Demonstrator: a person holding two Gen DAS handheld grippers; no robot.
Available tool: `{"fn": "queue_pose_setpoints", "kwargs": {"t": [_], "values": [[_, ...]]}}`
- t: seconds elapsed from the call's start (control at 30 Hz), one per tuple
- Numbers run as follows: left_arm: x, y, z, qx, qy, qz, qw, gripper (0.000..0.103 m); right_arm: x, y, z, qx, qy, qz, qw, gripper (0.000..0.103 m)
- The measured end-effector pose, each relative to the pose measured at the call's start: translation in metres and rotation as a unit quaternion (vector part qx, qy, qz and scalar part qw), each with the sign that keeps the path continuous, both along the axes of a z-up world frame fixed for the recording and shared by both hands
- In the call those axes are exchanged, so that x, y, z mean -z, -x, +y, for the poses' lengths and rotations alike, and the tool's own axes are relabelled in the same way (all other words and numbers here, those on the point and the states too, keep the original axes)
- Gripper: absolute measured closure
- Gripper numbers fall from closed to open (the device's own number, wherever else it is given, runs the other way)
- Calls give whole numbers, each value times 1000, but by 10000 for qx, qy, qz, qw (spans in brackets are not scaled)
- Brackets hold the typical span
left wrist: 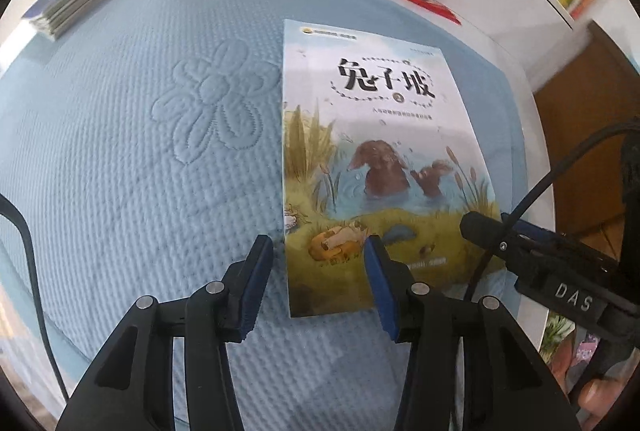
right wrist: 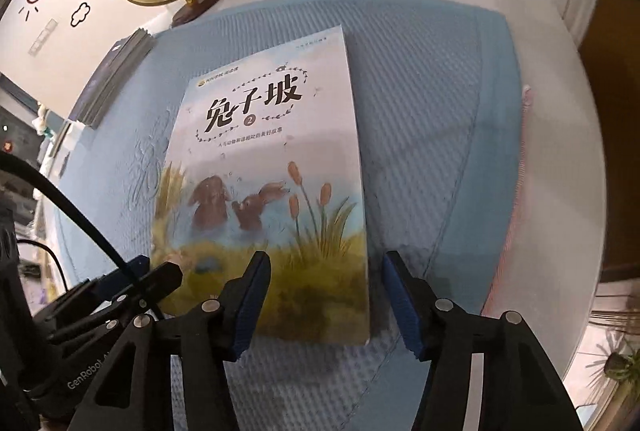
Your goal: Organize books
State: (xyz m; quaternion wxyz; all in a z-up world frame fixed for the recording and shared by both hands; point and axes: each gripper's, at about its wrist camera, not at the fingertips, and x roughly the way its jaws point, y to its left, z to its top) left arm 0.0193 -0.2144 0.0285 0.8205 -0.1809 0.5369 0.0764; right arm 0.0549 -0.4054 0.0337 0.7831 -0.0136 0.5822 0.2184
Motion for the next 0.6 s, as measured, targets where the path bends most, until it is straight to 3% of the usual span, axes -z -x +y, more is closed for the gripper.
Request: {"fn": "queue_pose_setpoints", "kwargs": {"t": [0.27, 0.4, 0.6], "values": [[-1, 10, 8, 370, 89, -107, 9992, 60, -2, 10, 5, 281, 154, -127, 9994, 51], [-1, 11, 10, 491, 48, -131, 9987, 60, 0, -4, 7, 563, 92, -143, 9983, 51], [2, 11, 8, 648, -100, -269, 9975, 59, 2, -2, 17, 463, 240, -290, 9982, 51]]}}
